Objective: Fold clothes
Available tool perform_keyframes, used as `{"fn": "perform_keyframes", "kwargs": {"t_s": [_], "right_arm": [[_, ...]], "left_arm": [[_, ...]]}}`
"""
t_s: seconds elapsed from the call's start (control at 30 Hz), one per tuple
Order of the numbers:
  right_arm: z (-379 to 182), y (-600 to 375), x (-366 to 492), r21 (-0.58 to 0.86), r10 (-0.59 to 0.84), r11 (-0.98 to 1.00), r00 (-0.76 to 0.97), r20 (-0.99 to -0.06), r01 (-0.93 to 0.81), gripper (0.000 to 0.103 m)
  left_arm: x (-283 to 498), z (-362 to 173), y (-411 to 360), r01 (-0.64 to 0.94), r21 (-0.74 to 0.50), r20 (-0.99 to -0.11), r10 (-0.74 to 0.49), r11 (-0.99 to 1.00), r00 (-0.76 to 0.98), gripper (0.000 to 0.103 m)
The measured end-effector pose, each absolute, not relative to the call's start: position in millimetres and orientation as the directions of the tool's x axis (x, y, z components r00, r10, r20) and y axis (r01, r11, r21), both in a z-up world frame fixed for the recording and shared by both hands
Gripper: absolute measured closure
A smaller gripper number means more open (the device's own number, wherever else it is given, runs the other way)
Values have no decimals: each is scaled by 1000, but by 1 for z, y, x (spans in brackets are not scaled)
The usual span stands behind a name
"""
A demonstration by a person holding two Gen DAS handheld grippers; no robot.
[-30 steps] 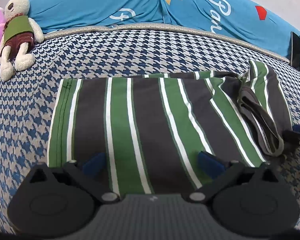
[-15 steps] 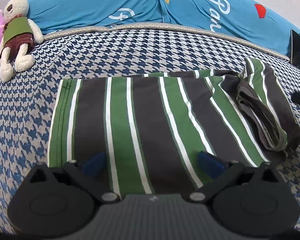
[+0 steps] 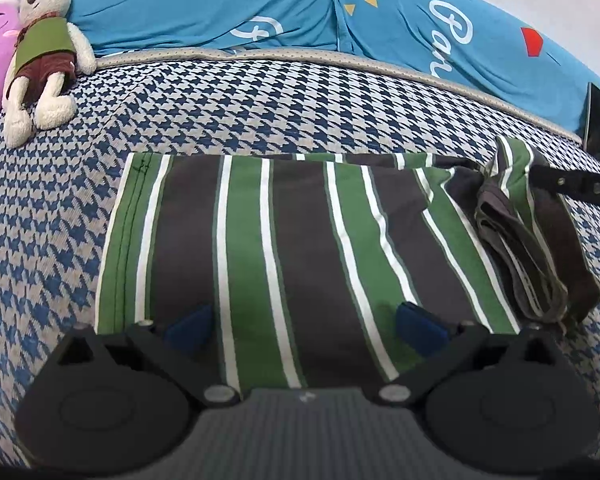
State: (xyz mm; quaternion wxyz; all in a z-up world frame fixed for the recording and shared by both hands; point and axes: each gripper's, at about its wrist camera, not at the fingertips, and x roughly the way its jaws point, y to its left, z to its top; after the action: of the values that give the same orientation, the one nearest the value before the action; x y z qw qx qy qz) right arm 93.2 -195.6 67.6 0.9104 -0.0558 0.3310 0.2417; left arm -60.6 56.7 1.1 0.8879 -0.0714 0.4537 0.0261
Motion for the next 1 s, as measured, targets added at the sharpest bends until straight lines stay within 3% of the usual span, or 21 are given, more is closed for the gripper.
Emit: {"fn": "perform_keyframes", "kwargs": {"t_s": [0.27, 0.43, 0.8, 1.0], "right_arm": [[44, -189, 111, 50, 363, 893, 648, -669, -448, 75], [39, -180, 102, -32, 334, 882, 673, -660, -470, 74], [78, -195, 61, 31, 336, 913, 708, -622, -406, 74], [79, -209, 33, 88, 320, 933, 692, -647, -349, 73]], "left_arm": [[-58, 3, 53, -114, -85, -818, -4, 990, 576, 0], [-57, 4, 54, -121, -91, -821, -6, 988, 571, 0], [-58, 11, 57, -134, -100, -800, 1, 986, 600, 0], [-63, 22, 61, -156, -66, -762, 51, 986, 646, 0]]}}
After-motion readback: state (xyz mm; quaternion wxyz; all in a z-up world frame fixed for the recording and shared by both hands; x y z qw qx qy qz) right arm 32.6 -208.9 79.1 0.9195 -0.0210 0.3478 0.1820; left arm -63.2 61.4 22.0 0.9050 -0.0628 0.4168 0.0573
